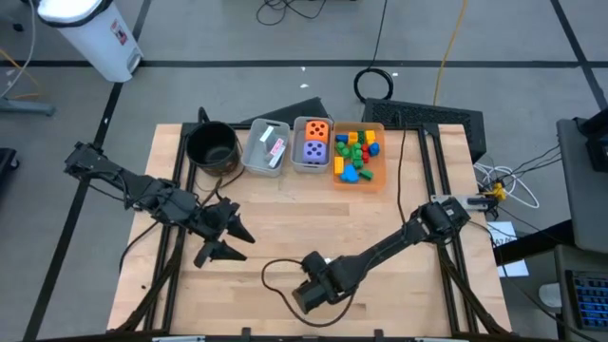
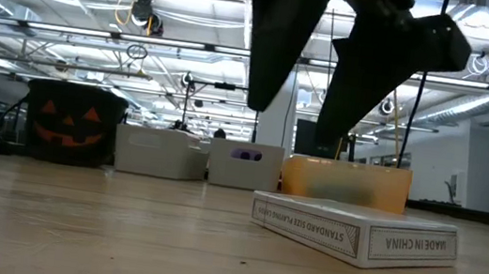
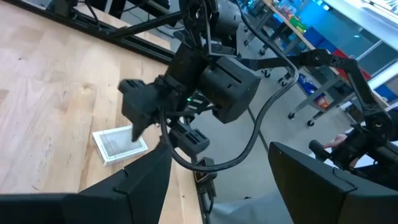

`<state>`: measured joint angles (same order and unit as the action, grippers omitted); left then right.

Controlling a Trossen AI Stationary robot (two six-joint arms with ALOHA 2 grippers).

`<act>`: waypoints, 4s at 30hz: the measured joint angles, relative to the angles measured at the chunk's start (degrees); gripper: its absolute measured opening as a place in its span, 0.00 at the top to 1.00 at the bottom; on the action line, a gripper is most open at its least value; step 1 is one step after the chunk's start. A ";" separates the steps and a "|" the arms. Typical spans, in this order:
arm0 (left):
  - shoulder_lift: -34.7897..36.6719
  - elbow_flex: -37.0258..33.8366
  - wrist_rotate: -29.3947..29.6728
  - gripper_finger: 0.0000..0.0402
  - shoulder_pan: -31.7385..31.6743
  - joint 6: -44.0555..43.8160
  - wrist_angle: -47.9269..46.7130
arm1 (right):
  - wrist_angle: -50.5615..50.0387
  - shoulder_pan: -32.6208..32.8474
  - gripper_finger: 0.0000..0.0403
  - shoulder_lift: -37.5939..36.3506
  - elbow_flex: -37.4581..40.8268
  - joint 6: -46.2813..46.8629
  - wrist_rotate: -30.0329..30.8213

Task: Pick & Place Toys
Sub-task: Put the brown deck of cards into the left gray bin

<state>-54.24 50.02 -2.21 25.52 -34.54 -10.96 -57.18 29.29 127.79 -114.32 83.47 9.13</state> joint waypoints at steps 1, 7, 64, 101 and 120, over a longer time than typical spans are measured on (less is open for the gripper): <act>-0.02 0.00 0.22 0.31 0.00 0.00 -0.06 | -0.35 -0.23 0.44 0.00 0.00 -0.43 0.14; -0.02 0.00 0.80 0.31 0.00 0.02 -0.02 | -1.92 -1.62 0.44 0.00 0.00 -1.87 -0.29; -0.02 0.02 0.80 0.31 0.00 2.38 -0.92 | 2.60 -2.94 0.11 -0.27 9.31 -1.80 -13.84; 0.00 0.04 0.82 0.31 0.00 2.80 -1.35 | 8.19 -5.34 0.11 -1.62 9.70 5.43 -10.14; 0.00 0.04 0.82 0.31 0.00 2.82 -1.51 | -4.12 -6.63 0.11 -1.81 9.81 -0.36 -9.39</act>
<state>-54.24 50.06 -1.39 25.52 -31.73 -12.47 -61.30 22.65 125.98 -104.51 83.11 -0.26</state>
